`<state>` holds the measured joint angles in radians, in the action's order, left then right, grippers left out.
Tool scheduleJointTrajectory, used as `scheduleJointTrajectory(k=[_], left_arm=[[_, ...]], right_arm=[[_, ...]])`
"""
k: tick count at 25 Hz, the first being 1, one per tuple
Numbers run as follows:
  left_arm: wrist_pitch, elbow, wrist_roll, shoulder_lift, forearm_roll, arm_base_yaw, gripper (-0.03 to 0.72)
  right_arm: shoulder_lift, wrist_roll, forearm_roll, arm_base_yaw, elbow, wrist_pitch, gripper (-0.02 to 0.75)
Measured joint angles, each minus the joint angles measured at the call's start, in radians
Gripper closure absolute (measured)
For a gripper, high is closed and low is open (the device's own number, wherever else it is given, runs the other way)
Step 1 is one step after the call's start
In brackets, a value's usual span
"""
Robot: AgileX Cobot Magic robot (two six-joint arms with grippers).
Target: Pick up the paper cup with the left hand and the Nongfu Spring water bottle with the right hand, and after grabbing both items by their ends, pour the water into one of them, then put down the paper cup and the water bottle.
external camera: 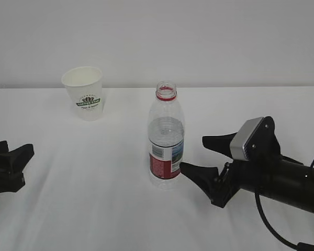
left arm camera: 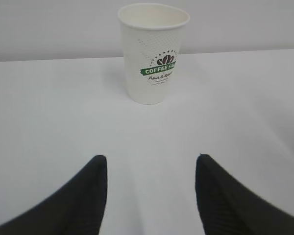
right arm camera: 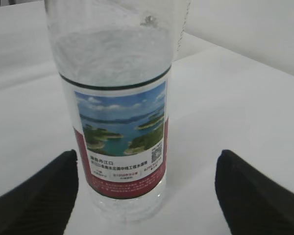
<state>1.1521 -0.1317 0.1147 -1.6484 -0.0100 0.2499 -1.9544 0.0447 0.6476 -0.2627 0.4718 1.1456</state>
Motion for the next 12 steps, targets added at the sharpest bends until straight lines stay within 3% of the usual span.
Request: scheduleJointTrajectory(k=[12], left_arm=[[0.0,0.0,-0.006,0.0,0.01,0.0,0.288]], right_arm=[[-0.065,0.022,0.064,0.0,0.082,0.0,0.074]])
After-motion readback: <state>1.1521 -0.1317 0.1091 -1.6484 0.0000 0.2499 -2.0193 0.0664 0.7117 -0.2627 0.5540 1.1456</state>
